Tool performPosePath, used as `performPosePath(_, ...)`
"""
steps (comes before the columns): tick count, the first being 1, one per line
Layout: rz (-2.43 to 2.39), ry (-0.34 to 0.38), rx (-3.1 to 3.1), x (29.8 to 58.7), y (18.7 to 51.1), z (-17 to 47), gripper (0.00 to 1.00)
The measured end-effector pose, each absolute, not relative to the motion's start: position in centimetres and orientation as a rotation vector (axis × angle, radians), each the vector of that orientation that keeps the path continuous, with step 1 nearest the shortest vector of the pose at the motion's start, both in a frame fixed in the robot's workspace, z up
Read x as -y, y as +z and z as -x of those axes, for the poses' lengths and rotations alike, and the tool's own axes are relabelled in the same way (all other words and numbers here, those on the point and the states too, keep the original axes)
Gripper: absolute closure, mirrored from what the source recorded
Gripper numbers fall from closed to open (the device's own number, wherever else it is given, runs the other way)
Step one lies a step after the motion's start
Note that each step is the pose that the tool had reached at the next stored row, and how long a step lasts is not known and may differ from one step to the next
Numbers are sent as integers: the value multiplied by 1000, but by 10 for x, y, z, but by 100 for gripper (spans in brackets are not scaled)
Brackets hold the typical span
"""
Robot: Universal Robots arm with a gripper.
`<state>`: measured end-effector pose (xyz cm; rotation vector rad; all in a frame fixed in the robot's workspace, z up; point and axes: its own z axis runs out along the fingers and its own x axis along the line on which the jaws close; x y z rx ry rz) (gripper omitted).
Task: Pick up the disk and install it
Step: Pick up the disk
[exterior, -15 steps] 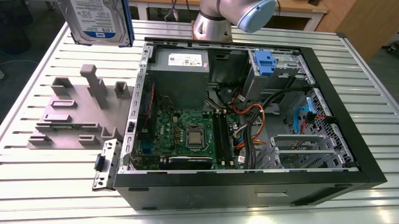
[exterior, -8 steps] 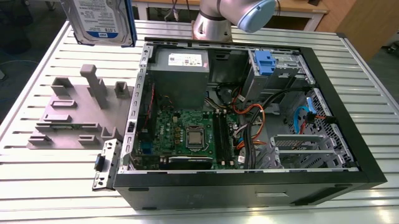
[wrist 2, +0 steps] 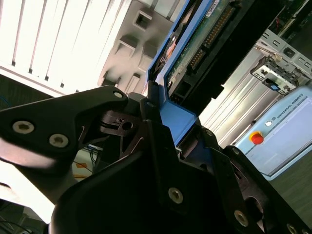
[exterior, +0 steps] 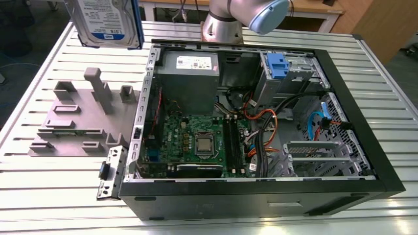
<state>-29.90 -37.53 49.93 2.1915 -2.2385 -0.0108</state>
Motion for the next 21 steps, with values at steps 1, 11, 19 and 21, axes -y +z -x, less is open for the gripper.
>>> performPosePath(1, -2191, -11, 2239, 375, 499, 298, 64)
performPosePath(11, -2191, -11, 2239, 375, 499, 288, 64)
performPosePath(19, -2191, -11, 2239, 375, 499, 279, 64)
performPosePath(21, -2191, -11, 2239, 375, 499, 277, 64)
